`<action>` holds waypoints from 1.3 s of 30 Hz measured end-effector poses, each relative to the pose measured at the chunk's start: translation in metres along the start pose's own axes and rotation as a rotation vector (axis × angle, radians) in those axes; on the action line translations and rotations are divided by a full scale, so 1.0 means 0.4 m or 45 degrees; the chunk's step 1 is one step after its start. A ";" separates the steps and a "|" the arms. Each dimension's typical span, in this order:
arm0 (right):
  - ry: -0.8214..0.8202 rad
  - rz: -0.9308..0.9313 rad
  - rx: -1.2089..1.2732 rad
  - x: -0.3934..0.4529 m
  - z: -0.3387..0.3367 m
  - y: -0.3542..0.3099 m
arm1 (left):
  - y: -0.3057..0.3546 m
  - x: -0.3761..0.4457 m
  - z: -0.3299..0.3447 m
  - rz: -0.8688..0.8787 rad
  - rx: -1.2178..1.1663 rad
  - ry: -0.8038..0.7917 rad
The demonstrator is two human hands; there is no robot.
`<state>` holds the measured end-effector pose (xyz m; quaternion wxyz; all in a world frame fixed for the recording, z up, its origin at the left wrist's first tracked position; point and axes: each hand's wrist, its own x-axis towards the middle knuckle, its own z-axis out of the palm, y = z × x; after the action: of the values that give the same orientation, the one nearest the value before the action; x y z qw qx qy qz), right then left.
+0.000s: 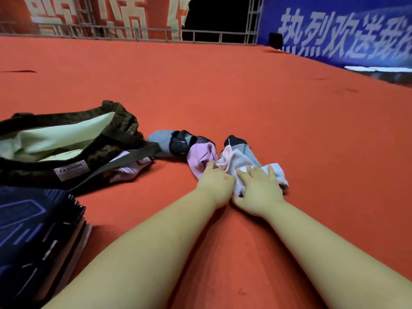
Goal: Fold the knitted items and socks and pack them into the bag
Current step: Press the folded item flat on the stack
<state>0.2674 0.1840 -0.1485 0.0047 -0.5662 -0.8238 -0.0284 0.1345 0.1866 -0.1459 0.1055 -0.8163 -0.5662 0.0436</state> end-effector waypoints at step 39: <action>-0.023 0.208 0.709 -0.688 -0.105 -0.349 | 0.253 -0.957 -0.044 -0.349 -0.923 0.350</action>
<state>0.2349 -0.1248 -0.1232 0.1549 -0.6076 -0.7516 0.2046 0.0945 -0.2069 -0.1696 -0.1092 -0.7158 -0.6292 -0.2826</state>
